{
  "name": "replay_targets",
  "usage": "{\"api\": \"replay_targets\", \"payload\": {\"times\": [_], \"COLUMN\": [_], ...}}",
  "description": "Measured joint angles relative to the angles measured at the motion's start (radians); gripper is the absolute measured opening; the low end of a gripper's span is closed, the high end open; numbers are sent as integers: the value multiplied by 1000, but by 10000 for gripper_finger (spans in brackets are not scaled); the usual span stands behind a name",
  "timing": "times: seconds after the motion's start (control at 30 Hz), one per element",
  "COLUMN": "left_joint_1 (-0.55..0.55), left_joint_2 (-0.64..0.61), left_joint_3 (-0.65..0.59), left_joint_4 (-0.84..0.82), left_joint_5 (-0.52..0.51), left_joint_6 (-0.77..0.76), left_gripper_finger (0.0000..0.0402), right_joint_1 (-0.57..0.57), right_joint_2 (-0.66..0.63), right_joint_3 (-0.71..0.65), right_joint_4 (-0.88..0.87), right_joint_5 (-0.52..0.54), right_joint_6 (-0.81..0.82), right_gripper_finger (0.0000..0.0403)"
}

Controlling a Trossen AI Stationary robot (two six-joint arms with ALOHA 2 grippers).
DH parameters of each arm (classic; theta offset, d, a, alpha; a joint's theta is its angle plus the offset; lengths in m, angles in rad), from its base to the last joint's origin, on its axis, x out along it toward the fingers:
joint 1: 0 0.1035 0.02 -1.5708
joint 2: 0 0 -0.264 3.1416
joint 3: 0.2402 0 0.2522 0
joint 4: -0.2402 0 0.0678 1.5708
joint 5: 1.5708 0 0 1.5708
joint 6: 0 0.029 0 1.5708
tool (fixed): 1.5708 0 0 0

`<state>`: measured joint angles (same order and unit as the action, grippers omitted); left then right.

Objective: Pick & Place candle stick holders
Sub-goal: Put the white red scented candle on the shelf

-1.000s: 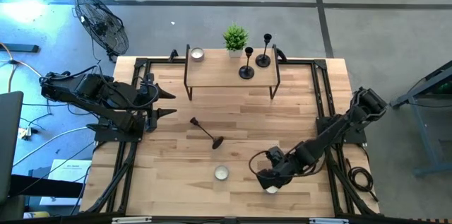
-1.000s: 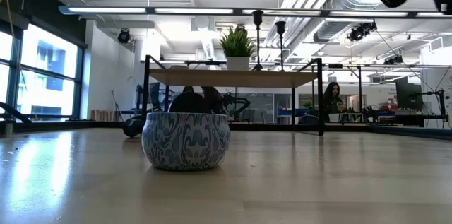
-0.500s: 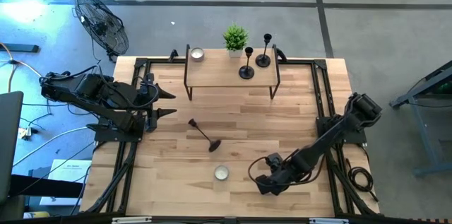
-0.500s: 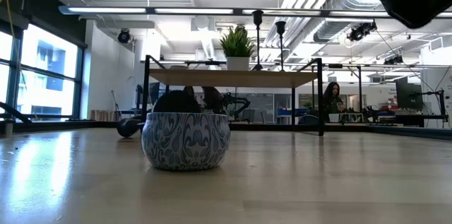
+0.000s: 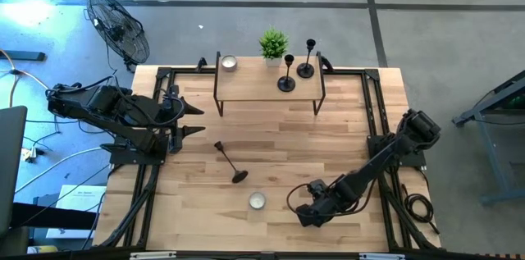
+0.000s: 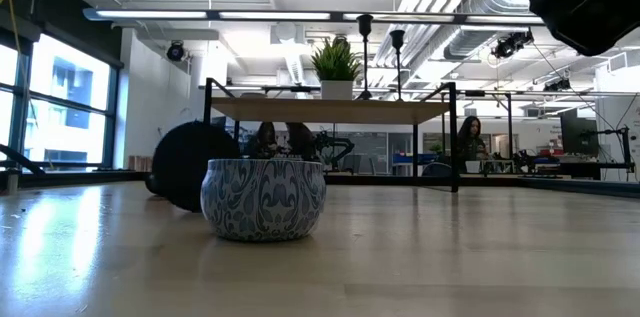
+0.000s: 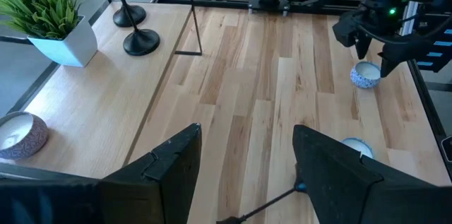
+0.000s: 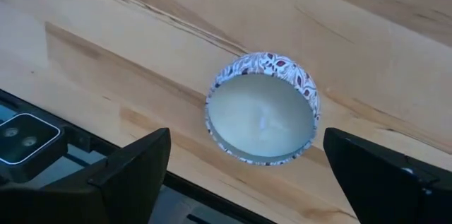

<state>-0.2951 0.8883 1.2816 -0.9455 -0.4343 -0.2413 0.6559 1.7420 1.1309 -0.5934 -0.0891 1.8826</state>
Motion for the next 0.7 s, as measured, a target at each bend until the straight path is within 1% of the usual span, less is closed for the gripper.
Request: {"api": "replay_targets", "payload": {"times": [0.13,0.27,0.7], "left_joint_1": [0,0,0], "left_joint_2": [0,0,0], "left_joint_3": [0,0,0], "left_joint_4": [0,0,0], "left_joint_5": [0,0,0], "left_joint_6": [0,0,0], "left_gripper_finger": [218,218,218], "right_joint_1": [-7,-8,-10], "right_joint_2": [20,55,62], "right_joint_3": [0,0,0], "right_joint_4": [3,31,31], "right_joint_5": [-11,-59,-64], "right_joint_6": [-3,15,0], "right_gripper_finger": [366,366,366]}}
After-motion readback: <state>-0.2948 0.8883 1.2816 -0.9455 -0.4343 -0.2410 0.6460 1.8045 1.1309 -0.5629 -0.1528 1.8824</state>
